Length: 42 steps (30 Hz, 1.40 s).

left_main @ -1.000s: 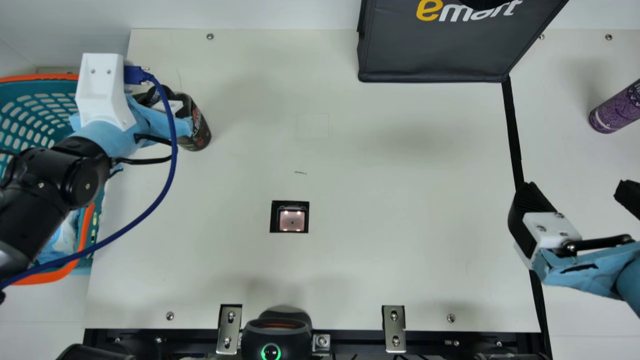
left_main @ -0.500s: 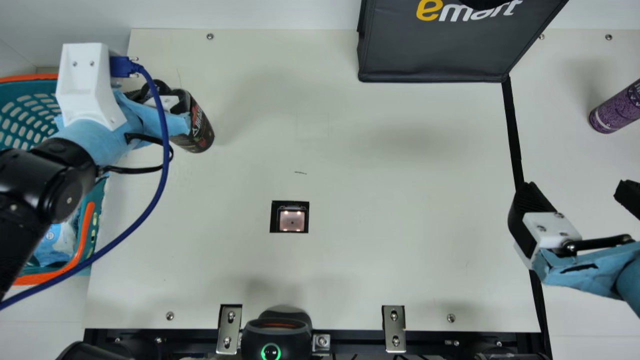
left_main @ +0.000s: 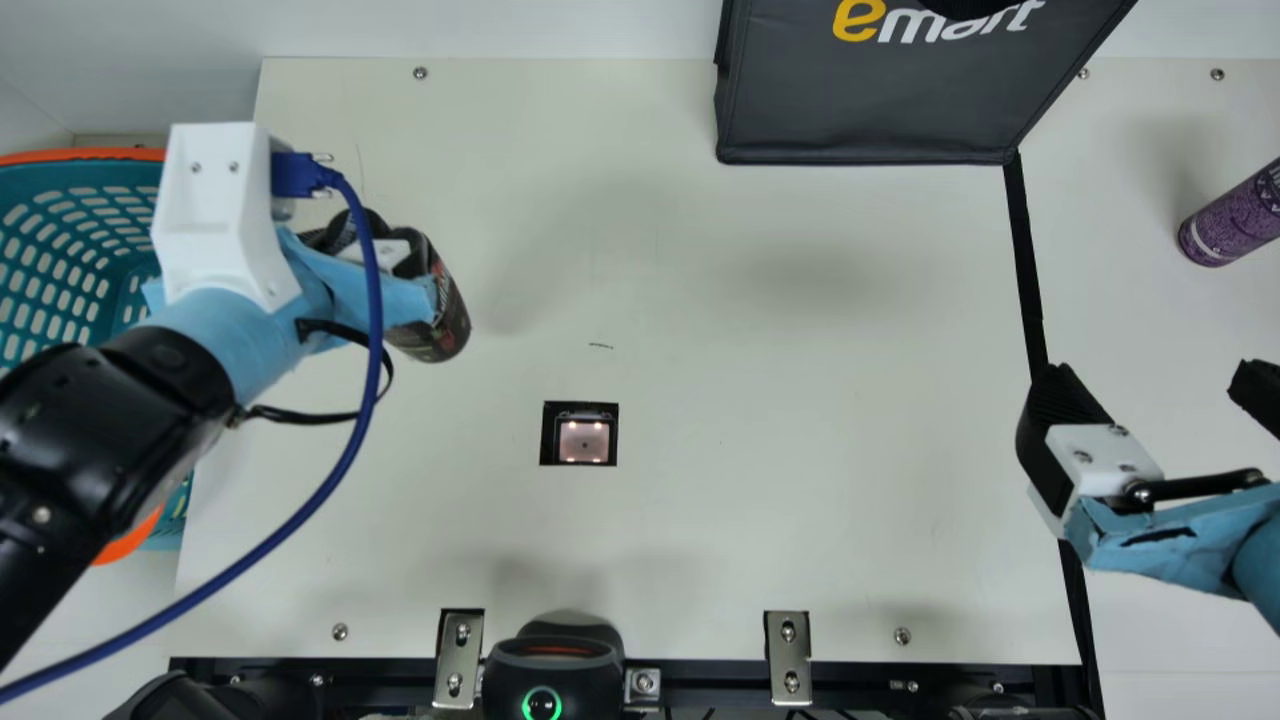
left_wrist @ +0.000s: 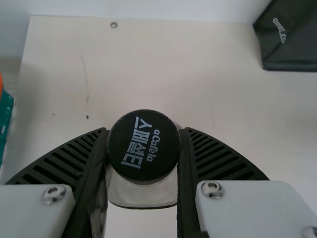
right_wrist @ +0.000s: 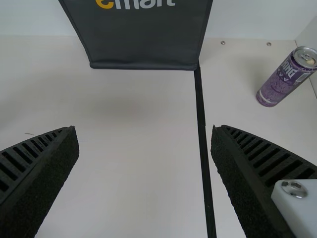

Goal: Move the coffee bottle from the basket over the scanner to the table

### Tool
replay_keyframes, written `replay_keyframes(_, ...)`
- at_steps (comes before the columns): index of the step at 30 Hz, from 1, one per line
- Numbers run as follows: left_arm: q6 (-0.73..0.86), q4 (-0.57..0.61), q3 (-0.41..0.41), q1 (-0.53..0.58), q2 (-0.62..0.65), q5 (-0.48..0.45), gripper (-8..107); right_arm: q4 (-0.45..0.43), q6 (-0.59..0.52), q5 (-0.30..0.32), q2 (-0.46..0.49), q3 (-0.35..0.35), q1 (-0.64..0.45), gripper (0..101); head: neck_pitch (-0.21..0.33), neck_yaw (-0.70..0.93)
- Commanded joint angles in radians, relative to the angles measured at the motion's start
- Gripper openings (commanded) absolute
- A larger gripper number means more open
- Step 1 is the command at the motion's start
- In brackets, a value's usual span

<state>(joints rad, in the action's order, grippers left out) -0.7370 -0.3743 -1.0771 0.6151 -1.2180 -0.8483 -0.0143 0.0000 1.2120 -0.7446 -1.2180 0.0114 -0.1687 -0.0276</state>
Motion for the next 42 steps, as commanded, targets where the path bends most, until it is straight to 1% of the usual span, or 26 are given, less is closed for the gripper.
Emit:
replay_keyframes(1,-0.043,-0.015,-0.002,0.061,0.004,-0.024,-8,0.0,0.0,0.0,0.0,0.0,0.0,95,0.03,0.0)
replay_keyframes(10,-0.19,-0.071,0.003,0.252,0.016,-0.106,-8,0.0,0.0,0.0,0.0,0.0,0.0,95,0.03,0.0)
replay_keyframes(21,-0.353,-0.09,-0.011,0.448,0.001,-0.199,-8,0.0,0.0,0.0,0.0,0.0,0.0,95,0.03,0.0)
replay_keyframes(31,-0.468,-0.09,-0.031,0.571,-0.022,-0.253,-8,0.0,0.0,0.0,0.0,0.0,0.0,95,0.03,0.0)
replay_keyframes(42,-0.589,-0.13,-0.046,0.668,-0.052,-0.296,-8,0.0,0.0,0.0,0.0,0.0,0.0,95,0.03,0.0)
